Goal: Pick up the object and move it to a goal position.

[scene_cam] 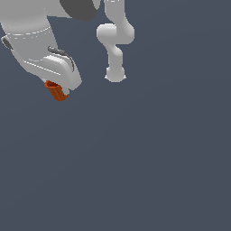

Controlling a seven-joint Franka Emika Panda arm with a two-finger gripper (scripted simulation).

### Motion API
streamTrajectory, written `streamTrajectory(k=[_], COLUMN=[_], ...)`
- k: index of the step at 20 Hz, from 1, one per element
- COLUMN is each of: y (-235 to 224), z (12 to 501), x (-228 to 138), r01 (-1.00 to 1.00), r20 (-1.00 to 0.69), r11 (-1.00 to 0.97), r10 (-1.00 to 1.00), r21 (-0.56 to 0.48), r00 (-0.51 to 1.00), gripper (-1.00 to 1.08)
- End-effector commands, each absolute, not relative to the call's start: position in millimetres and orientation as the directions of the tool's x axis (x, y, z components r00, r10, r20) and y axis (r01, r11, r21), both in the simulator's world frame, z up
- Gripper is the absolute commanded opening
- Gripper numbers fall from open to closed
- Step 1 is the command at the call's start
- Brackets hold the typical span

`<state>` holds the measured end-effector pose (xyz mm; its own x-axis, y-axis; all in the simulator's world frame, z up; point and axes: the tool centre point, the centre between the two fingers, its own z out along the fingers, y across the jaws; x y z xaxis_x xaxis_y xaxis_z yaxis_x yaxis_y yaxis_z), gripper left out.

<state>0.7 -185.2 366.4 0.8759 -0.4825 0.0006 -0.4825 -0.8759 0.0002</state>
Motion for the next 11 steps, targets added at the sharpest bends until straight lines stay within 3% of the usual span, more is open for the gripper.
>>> streamTrajectory(k=[1, 11], y=[-188.8, -194.5], z=[378.0, 394.6], x=[2.9, 7.0], r01=[-0.482, -0.482], r20=[0.0, 0.0], r11=[-0.876, -0.876], r10=[-0.482, -0.482], r21=[0.0, 0.0], r00=[0.876, 0.876], gripper=[-1.0, -1.0])
